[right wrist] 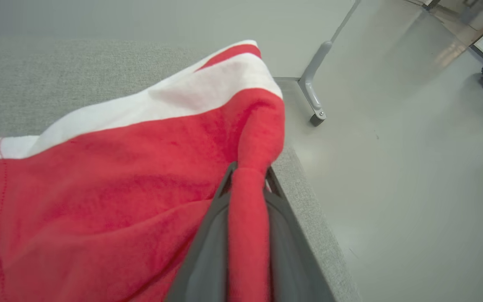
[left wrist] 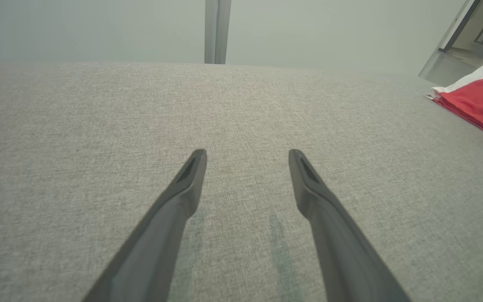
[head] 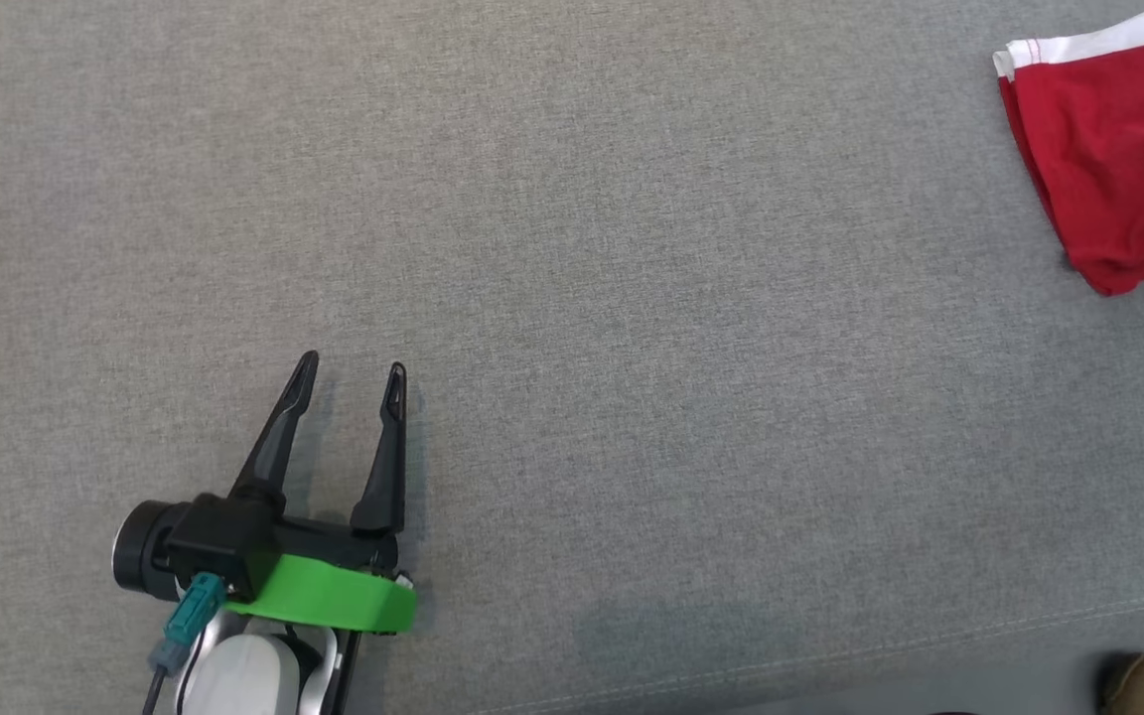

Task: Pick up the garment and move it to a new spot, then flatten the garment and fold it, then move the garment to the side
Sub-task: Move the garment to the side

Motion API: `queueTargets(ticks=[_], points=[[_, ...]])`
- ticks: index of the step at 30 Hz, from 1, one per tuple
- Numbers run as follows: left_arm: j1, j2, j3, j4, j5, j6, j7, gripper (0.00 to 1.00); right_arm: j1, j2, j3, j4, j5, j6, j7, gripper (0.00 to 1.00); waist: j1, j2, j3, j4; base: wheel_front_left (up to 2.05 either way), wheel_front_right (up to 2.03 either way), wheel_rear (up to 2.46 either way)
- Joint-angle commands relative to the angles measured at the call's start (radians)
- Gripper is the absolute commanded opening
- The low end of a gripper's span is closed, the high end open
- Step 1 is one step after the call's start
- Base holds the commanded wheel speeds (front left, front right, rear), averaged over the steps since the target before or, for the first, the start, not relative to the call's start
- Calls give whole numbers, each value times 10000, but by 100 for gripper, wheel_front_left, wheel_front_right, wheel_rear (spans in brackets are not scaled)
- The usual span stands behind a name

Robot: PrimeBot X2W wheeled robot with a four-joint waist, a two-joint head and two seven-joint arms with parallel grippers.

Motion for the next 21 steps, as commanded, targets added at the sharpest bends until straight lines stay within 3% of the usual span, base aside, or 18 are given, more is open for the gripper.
queueTargets(ticks=[1,2,4,8,12,17,21], points=[[-37,40,43,-26,30,-21,0,100,-128,-11,-9,33,-269,-18,-148,56,-1,-1,9,127,0,0,0],[-25,33,72,-28,-2,-23,0,100,-137,62,-128,105,-431,-18,-220,100,-1,-1,-20,144,0,0,0],[154,13,142,-7,-78,-6,0,100,-91,1,-641,200,-909,-19,-634,100,-1,-1,-226,119,0,0,0],[544,-1,236,152,-239,31,0,100,228,349,-884,18,-1759,-18,-1086,100,-1,-1,-845,-54,0,0,0],[851,-9,312,296,-328,47,0,100,661,279,-988,-560,-2500,-19,-1350,100,-1,-1,-1611,-100,0,0,0],[1278,-11,298,461,-665,215,0,100,1614,599,-1010,-1598,-2500,-18,-1465,100,-1,-1,-2704,163,0,0,0],[1732,-9,262,600,-927,435,0,100,3106,640,-914,-3237,-2068,-19,-1452,100,-1,-1,-3450,574,0,0,0]])
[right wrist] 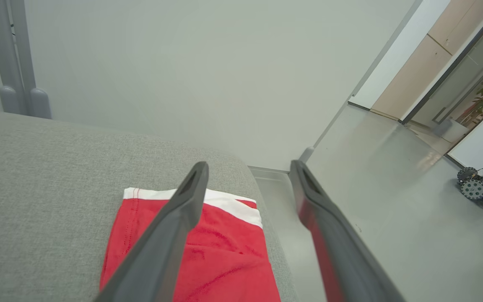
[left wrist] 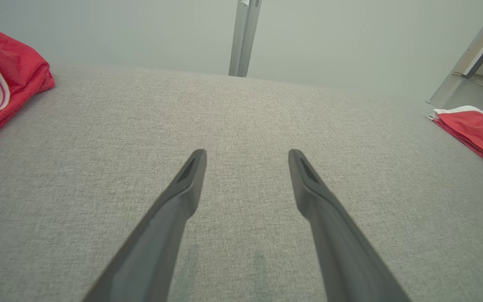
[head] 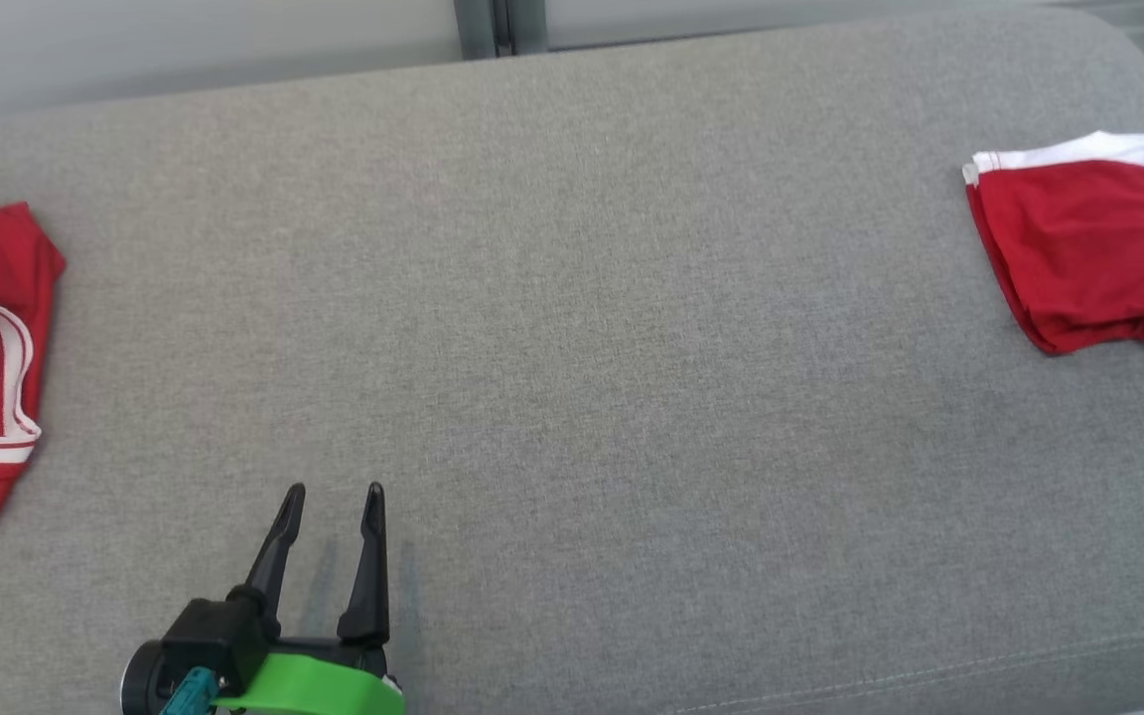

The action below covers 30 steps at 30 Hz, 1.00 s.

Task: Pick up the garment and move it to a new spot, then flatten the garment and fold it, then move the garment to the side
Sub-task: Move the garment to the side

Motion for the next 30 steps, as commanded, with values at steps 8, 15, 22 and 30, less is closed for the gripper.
queueTargets(ticks=[8,15,22,30], points=[[952,17,175,512,-88,72,0,100,3686,934,-269,-3540,800,-18,-31,100,0,0,-1821,914,0,0,0],[1025,117,632,1135,251,-170,0,100,6809,2384,-166,-5890,995,-19,-31,100,0,0,-2278,1502,0,0,0],[1087,84,1589,1233,443,-185,0,100,8578,3331,213,-6994,553,-18,-32,100,0,0,-2381,1548,0,0,0],[1186,41,1696,1250,568,-357,0,100,9403,3938,-195,-7632,470,-18,-32,100,0,0,-2464,1368,0,0,0]])
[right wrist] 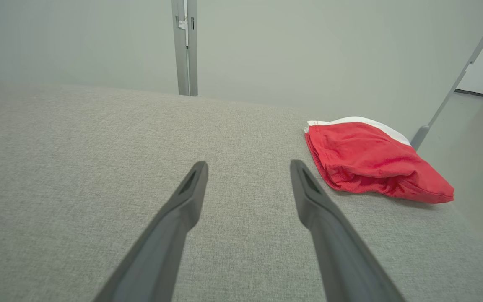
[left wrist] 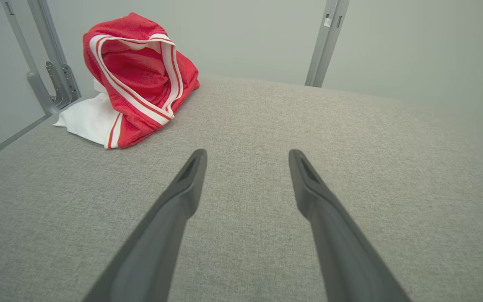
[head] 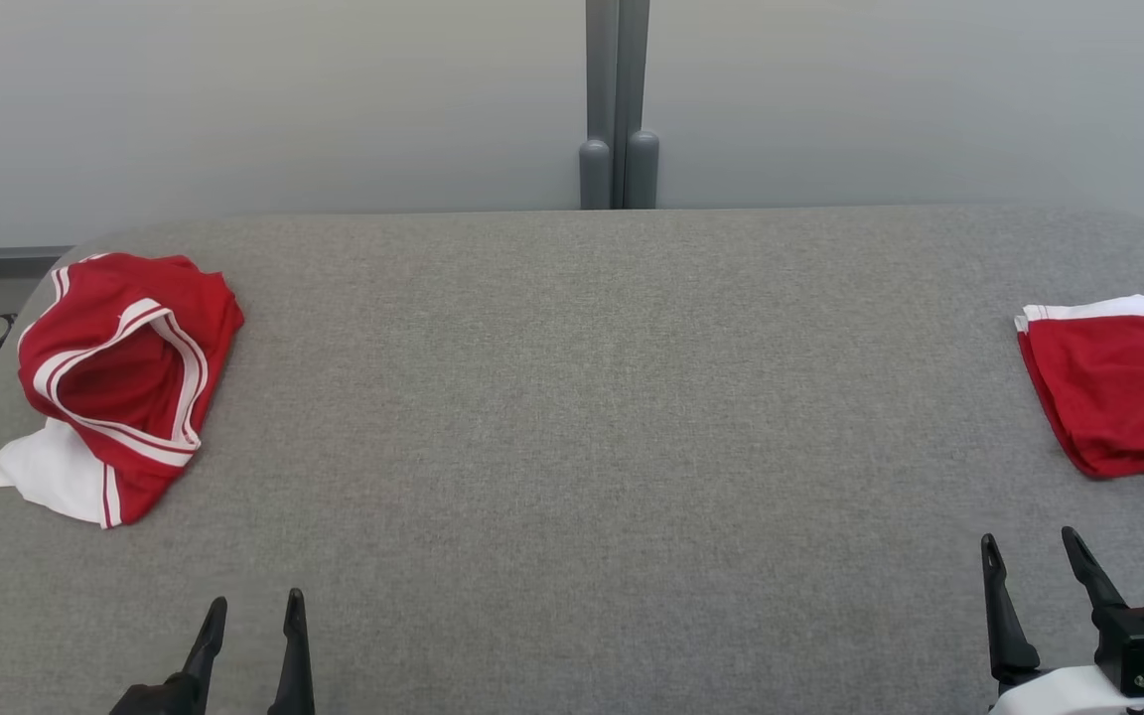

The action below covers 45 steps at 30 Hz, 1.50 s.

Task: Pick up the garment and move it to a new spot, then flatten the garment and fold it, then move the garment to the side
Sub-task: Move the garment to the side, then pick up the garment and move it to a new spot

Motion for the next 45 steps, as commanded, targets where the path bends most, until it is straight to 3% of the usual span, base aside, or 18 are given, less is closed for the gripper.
queueTargets(ticks=[1,13,30,37,45], points=[[112,9,-64,27,34,-53,0,100,134,61,-87,-89,-64,-18,-25,100,0,0,-5,-93,0,0,0],[99,64,-450,299,-88,-139,0,100,-24,116,-123,-52,74,-18,-25,100,0,0,-31,-387,0,0,0],[-117,238,-755,373,-231,-138,0,100,-39,118,-258,-15,133,-18,-25,100,0,0,42,-186,0,0,0],[-203,298,-749,275,-69,-137,0,100,64,116,-286,-3,54,-18,-25,100,0,0,-14,654,0,0,0],[-174,466,-501,275,-24,-131,0,100,-211,117,44,53,8,-18,-25,100,0,0,-193,2498,0,0,0]])
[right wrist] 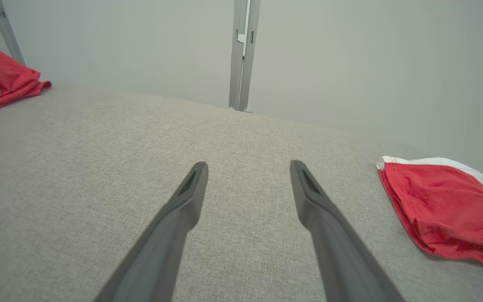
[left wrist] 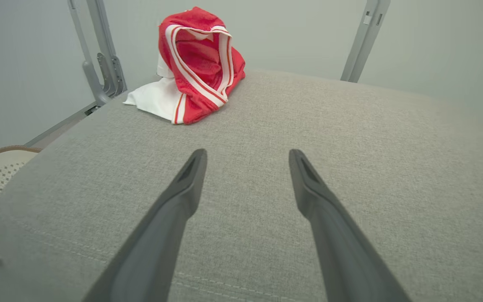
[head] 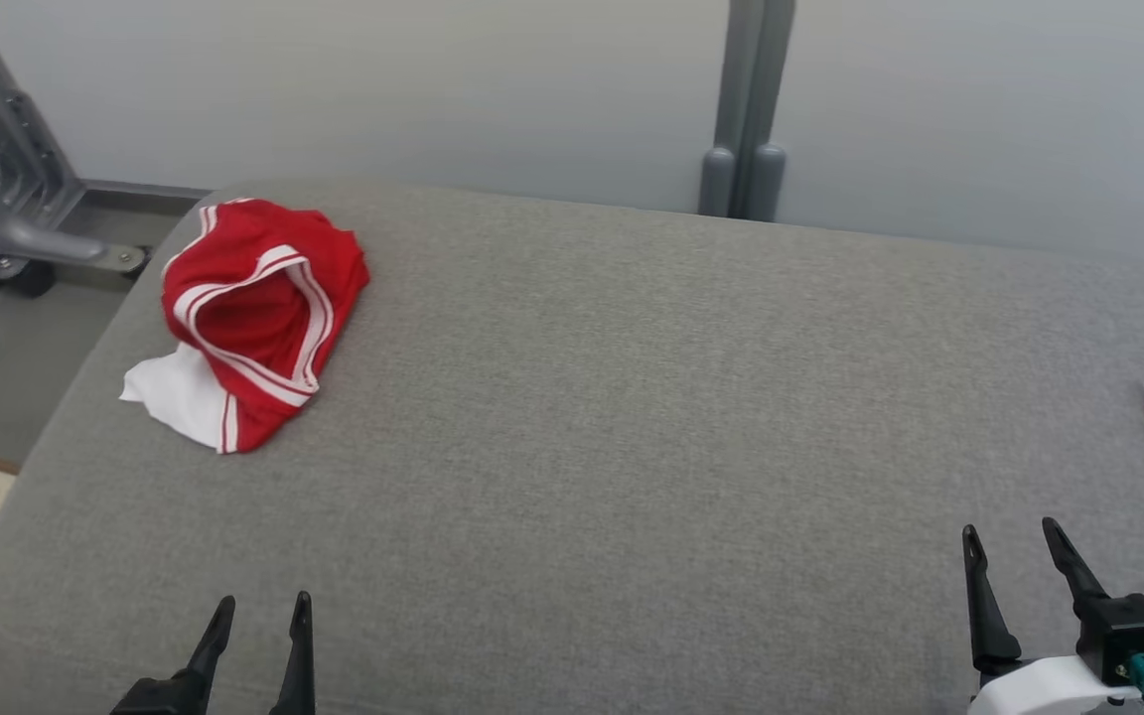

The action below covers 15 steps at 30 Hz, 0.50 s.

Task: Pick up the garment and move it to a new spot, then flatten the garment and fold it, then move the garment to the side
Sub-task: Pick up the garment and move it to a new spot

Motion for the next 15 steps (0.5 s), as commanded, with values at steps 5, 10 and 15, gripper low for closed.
queueTargets(ticks=[5,10,15], points=[[159,209,381,-84,-17,8,0,100,-291,-15,483,182,37,-18,-25,100,0,0,-367,2291,0,0,0],[445,53,992,-455,-84,9,0,100,-828,-74,1193,491,-71,-18,-25,100,0,0,-186,2472,0,0,0],[604,-62,1279,-768,3,8,0,100,-1090,-170,1519,689,38,-18,-25,100,0,0,-138,2499,0,0,0]])
